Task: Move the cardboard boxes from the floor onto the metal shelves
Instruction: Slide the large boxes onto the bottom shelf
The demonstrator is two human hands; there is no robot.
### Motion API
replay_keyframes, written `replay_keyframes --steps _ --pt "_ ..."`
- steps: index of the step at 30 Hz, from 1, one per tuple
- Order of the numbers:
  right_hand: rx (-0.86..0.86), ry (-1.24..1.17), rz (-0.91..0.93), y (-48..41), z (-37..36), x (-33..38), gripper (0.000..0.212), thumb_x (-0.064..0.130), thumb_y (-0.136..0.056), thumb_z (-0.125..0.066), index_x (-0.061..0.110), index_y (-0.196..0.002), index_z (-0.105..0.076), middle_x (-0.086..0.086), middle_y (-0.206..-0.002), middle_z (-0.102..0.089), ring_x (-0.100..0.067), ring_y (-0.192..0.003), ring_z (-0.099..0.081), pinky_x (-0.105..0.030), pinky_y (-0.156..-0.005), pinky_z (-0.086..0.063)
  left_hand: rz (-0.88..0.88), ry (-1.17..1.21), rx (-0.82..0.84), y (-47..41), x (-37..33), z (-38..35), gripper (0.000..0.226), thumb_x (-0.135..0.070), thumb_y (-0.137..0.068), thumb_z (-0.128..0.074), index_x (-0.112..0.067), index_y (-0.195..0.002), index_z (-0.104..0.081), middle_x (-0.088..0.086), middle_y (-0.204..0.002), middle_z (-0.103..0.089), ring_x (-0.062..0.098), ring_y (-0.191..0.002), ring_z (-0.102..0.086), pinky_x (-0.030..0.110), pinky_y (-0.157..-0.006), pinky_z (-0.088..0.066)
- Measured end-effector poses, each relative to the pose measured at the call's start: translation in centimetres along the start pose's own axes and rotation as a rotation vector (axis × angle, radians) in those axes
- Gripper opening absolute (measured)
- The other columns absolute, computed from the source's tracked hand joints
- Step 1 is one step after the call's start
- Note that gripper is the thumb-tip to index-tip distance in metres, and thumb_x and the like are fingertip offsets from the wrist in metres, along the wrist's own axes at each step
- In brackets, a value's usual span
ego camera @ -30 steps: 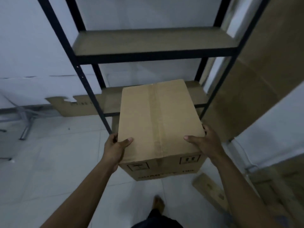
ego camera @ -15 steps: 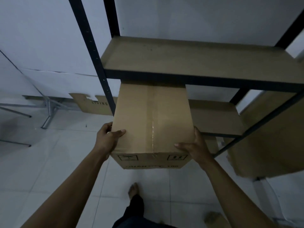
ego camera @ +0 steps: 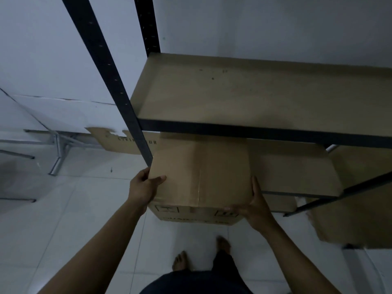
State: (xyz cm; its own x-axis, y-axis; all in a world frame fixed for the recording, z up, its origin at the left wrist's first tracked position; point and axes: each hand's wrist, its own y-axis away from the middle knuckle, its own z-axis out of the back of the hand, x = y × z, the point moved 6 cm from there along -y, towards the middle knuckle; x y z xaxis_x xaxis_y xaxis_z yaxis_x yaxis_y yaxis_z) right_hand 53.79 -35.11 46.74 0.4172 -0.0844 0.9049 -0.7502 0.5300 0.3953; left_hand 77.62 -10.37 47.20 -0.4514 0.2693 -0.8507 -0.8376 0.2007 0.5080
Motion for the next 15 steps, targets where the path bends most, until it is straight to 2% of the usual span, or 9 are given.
replay_keyframes --steps 2,3,4,5,7,9,11,13,15 --pt "-0.057 0.023 -0.018 -1.2 0.8 0.0 0.134 0.025 -0.06 -0.098 0.047 -0.156 -0.008 0.023 -0.14 -0.043 0.004 -0.113 -0.052 -0.001 -0.075 -0.046 0.101 0.001 -0.089 -0.5 -0.2 -0.7 0.036 -0.034 -0.073 -0.087 -0.021 -0.098 -0.064 0.005 -0.112 -0.071 0.019 -0.085 -0.067 0.032 -0.073 -0.054" --pt "-0.089 0.046 -0.005 -1.9 1.1 0.2 0.129 0.033 -0.06 -0.098 0.044 -0.157 -0.014 0.022 -0.138 -0.047 0.004 -0.113 -0.053 -0.001 -0.074 -0.045 0.178 0.008 -0.122 -0.7 -0.3 -1.2 0.042 -0.043 -0.069 -0.088 -0.018 -0.092 -0.062 0.006 -0.112 -0.07 0.022 -0.085 -0.065 0.038 -0.079 -0.054" --pt "-0.124 0.072 0.003 -2.4 1.3 0.5 0.123 0.04 -0.058 -0.098 0.043 -0.156 -0.023 0.022 -0.135 -0.051 0.005 -0.111 -0.056 -0.002 -0.075 -0.045 0.271 0.015 -0.135 -0.8 -0.2 -1.8 0.054 -0.05 -0.067 -0.087 -0.013 -0.094 -0.06 0.008 -0.114 -0.066 0.028 -0.09 -0.063 0.047 -0.085 -0.052" --pt "-0.151 0.079 -0.004 -2.8 1.4 0.6 0.114 0.048 -0.056 -0.097 0.044 -0.15 -0.033 0.022 -0.13 -0.056 0.009 -0.105 -0.058 -0.004 -0.075 -0.046 0.369 0.052 -0.134 -0.7 -0.2 -2.5 0.067 -0.054 -0.065 -0.087 -0.01 -0.106 -0.058 0.011 -0.119 -0.061 0.035 -0.1 -0.061 0.059 -0.09 -0.046" --pt "-0.197 0.08 -0.028 -3.3 1.7 0.4 0.093 0.061 -0.052 -0.093 0.05 -0.132 -0.046 0.026 -0.12 -0.062 0.015 -0.095 -0.06 -0.007 -0.075 -0.048 0.471 0.201 -0.131 -0.8 -0.3 -3.5 0.086 -0.05 -0.067 -0.087 -0.009 -0.132 -0.048 0.015 -0.132 -0.056 0.044 -0.117 -0.054 0.07 -0.095 -0.039" --pt "-0.231 0.117 -0.04 -3.9 1.9 0.2 0.083 0.069 -0.053 -0.089 0.05 -0.124 -0.05 0.025 -0.115 -0.064 0.011 -0.097 -0.062 -0.016 -0.081 -0.051 0.449 0.349 -0.134 -1.4 -0.8 -4.0 0.068 -0.036 -0.075 -0.084 -0.011 -0.128 -0.049 0.015 -0.131 -0.056 0.042 -0.109 -0.055 0.068 -0.096 -0.042" --pt "-0.242 0.133 -0.037 -4.8 2.0 0.4 0.077 0.07 -0.055 -0.086 0.049 -0.121 -0.052 0.025 -0.113 -0.065 0.006 -0.099 -0.061 -0.021 -0.084 -0.051 0.403 0.443 -0.17 -1.7 -1.0 -4.1 0.041 -0.02 -0.079 -0.078 -0.012 -0.111 -0.054 0.012 -0.123 -0.056 0.036 -0.101 -0.053 0.062 -0.094 -0.047" --pt "-0.244 0.132 -0.036 -5.8 1.7 1.2 0.068 0.068 -0.059 -0.086 0.051 -0.116 -0.051 0.028 -0.11 -0.064 0.009 -0.097 -0.059 -0.016 -0.079 -0.049 0.337 0.522 -0.215 -2.0 -0.9 -4.4 0.023 -0.007 -0.079 -0.075 -0.012 -0.094 -0.058 0.01 -0.114 -0.057 0.03 -0.096 -0.053 0.056 -0.091 -0.052" --pt "-0.256 0.111 -0.041 -6.8 1.7 1.9 0.067 0.067 -0.059 -0.085 0.049 -0.115 -0.051 0.029 -0.108 -0.061 0.012 -0.094 -0.056 -0.013 -0.074 -0.046 0.299 0.576 -0.236 -2.2 -1.1 -5.0 0.02 -0.003 -0.08 -0.074 -0.012 -0.09 -0.059 0.006 -0.104 -0.061 0.022 -0.091 -0.056 0.048 -0.085 -0.056"
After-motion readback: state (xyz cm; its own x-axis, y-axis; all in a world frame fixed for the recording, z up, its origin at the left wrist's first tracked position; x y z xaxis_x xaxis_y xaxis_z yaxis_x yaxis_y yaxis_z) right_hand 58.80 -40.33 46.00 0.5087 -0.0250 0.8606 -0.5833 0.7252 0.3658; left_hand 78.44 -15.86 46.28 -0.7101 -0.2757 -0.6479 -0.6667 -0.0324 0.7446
